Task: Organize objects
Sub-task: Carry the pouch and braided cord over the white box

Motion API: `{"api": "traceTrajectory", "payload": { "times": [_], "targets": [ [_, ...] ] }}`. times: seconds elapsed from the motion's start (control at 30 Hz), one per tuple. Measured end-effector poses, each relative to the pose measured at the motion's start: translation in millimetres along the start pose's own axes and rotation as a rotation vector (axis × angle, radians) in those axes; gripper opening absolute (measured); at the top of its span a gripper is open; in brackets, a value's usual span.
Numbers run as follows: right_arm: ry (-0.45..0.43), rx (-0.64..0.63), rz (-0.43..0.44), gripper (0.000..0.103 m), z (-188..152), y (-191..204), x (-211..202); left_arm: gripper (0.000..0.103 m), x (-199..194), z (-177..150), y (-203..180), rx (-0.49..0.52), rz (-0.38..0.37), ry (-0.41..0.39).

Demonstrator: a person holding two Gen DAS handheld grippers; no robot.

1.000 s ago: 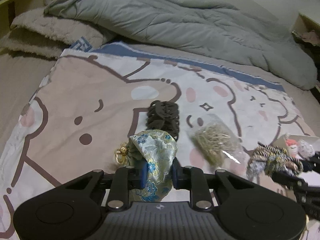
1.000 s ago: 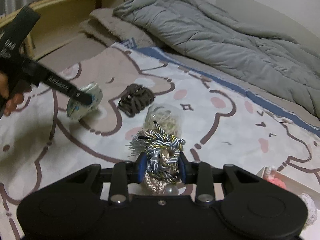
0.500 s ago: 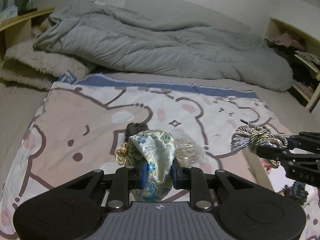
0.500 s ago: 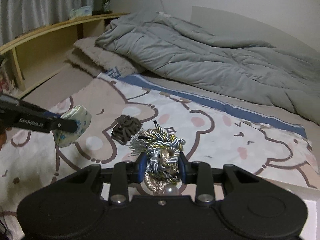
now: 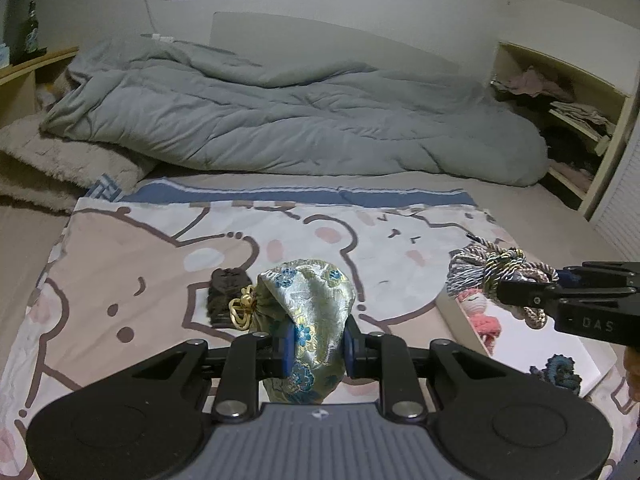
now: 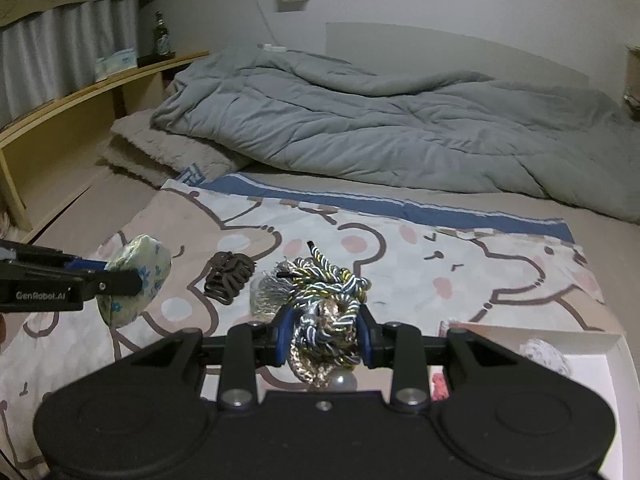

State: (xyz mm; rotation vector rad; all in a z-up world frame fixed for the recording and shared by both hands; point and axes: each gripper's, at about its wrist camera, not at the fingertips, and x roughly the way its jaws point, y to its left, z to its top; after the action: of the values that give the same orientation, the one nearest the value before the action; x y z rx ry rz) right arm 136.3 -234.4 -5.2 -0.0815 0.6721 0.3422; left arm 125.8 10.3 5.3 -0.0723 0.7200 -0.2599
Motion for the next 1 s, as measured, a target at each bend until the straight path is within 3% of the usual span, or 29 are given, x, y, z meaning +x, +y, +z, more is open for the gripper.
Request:
{"api": "traceTrajectory", "payload": {
  "times": [0.33, 0.67, 1.0],
  "targets": [
    [-0.04, 0.094, -0.019, 0.034, -6.8, -23.0, -15.6, 0.025, 3.0, 4.6, -19.2, 0.013, -0.041, -0.019],
    [-0.068, 0.163, -0.101, 0.034, -17.5, -71.1, -35.5, 0.025, 21.1, 16.6, -55.1, 0.031, -0.09, -0.035],
    [-0.073, 0.251, -0.206, 0.034, -40.3, -135.0, -58.5, 0.025, 44.2, 21.1, -109.0, 0.073, -0.206, -0.03]
  ]
}}
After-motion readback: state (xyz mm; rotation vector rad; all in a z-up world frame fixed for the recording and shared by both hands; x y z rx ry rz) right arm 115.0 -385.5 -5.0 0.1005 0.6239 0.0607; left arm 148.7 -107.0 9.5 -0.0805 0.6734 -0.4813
